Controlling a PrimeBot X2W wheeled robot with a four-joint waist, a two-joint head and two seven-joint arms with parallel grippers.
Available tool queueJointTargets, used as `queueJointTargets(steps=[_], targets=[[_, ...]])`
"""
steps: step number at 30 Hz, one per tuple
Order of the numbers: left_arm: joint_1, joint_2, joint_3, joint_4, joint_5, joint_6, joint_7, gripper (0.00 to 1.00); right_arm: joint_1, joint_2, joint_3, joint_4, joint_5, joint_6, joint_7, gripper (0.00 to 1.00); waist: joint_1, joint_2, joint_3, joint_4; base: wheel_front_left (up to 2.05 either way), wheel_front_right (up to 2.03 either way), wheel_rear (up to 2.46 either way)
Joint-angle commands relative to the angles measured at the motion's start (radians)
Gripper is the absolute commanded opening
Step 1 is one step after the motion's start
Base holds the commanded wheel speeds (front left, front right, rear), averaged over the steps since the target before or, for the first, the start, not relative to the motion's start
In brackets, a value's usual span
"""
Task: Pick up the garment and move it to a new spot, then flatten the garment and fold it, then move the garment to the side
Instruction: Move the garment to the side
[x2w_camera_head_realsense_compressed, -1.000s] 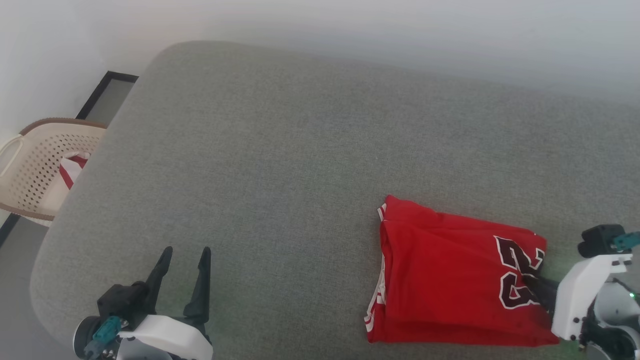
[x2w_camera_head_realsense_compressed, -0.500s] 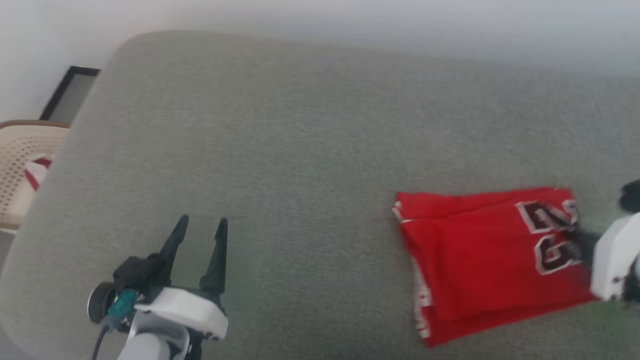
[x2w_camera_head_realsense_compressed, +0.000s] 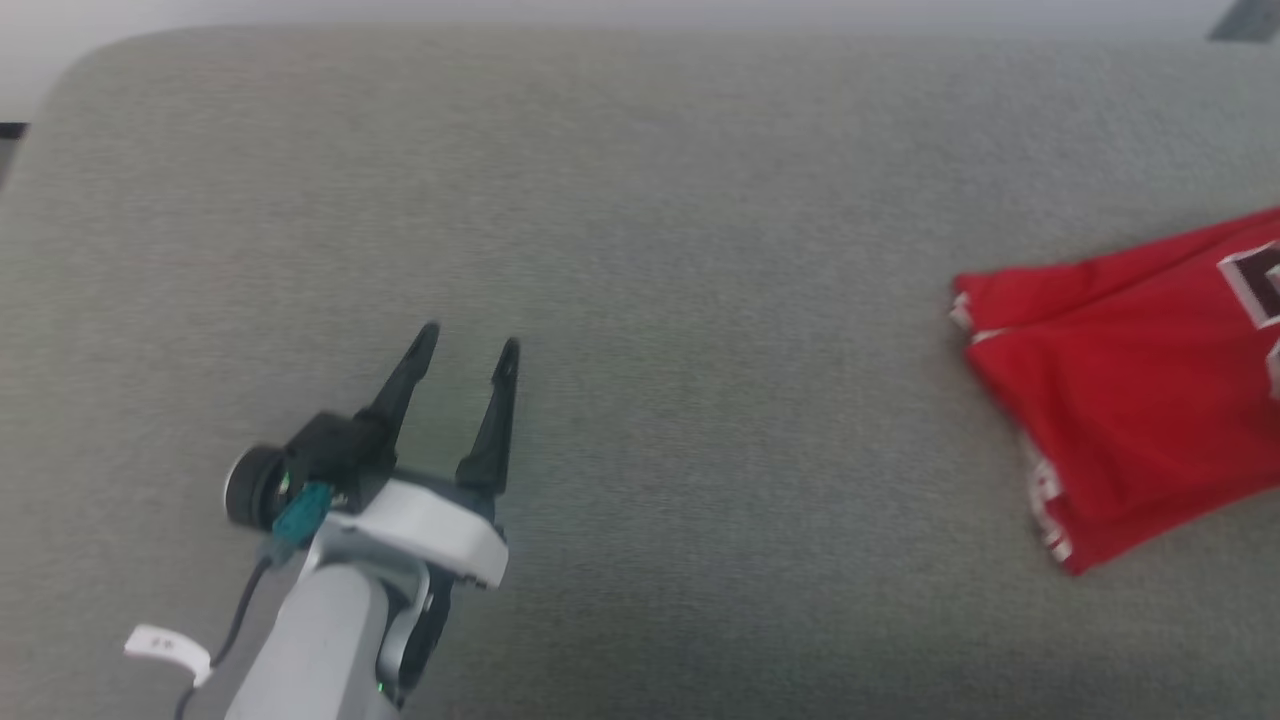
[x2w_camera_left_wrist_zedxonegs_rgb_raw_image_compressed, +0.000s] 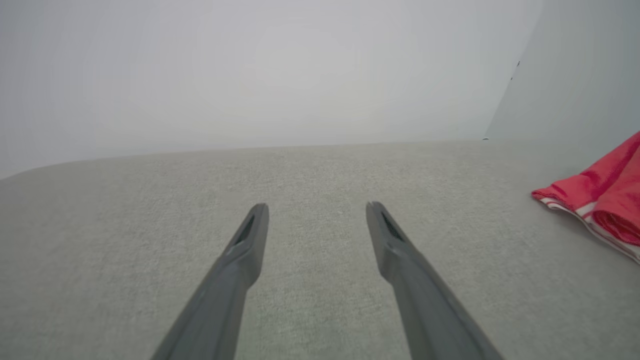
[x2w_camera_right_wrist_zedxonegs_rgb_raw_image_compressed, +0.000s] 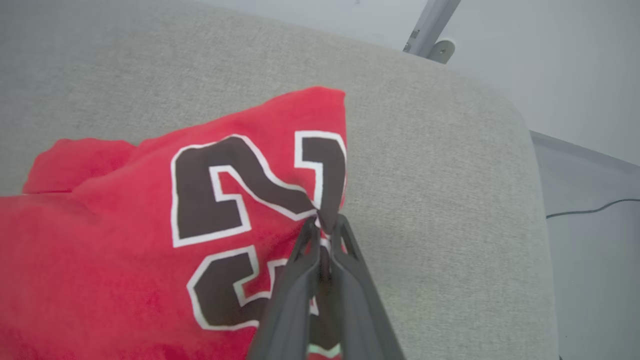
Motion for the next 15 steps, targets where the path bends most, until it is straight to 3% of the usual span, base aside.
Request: queueJointTargets(steps=[1,15], targets=[[-0.026,0.001,-0.001,0.008,0.015,-0.007,-0.004,1.00,-0.024,-0.014,0.005,0.015,-0.006,-0.002,-0.023,0.00,0.0000,0.0000,0.027,-0.031,0.00,0.00,0.00],[-0.195,-0.036,-0.055,0.084,0.062,-0.044,-0.004,1.00,-0.230,-0.125,0.083,0.279,-0.088,-0.002,-0.273,0.00,0.0000,0.0000,0.123,-0.131,0.00,0.00,0.00]])
